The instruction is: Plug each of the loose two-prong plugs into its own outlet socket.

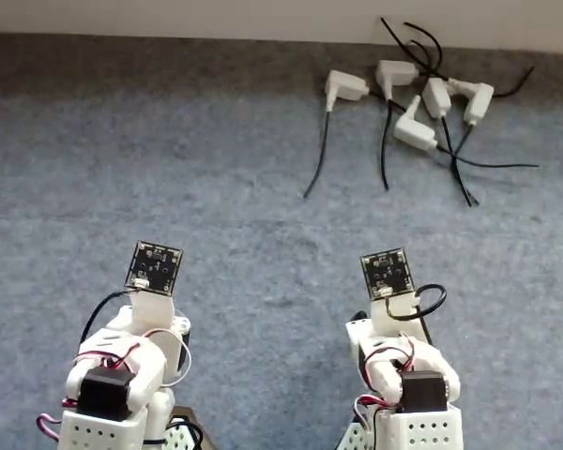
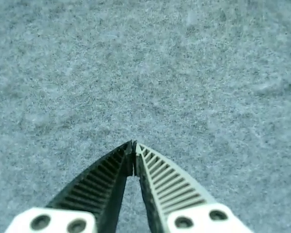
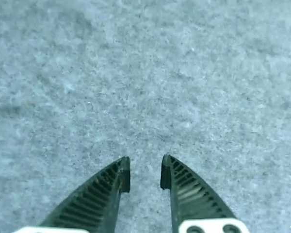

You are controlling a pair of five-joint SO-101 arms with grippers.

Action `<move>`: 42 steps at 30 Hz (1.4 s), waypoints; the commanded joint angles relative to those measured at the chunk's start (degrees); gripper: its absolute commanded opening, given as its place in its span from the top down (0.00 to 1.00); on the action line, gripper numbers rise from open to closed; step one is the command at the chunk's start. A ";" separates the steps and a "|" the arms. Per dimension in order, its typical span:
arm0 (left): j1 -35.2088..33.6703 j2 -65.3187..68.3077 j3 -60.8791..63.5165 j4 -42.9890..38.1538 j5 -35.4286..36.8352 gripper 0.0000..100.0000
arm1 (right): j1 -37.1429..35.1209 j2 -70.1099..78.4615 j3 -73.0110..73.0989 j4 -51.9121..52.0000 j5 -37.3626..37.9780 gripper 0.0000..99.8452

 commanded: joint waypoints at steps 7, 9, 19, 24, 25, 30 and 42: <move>0.66 -0.13 6.20 -5.10 0.35 0.98 | -0.75 -0.40 8.22 0.13 1.76 0.88; 0.84 -0.04 12.09 -6.86 0.35 0.97 | -0.40 -0.48 8.22 0.22 1.14 0.88; 0.84 -0.13 11.21 -7.03 0.44 0.97 | -0.31 -0.57 8.13 -0.22 -5.71 0.88; 0.84 -0.13 11.21 -7.03 0.44 0.97 | -0.31 -0.57 8.13 -0.22 -5.63 0.88; 0.84 -0.13 11.21 -7.03 0.44 0.97 | -0.31 -0.57 8.13 -0.22 -5.63 0.88; 0.84 -0.13 11.21 -7.03 0.44 0.97 | -0.31 -0.57 8.13 -0.22 -5.63 0.88; 0.84 -0.13 11.21 -7.03 0.44 0.97 | -0.31 -0.57 8.13 -0.22 -5.63 0.88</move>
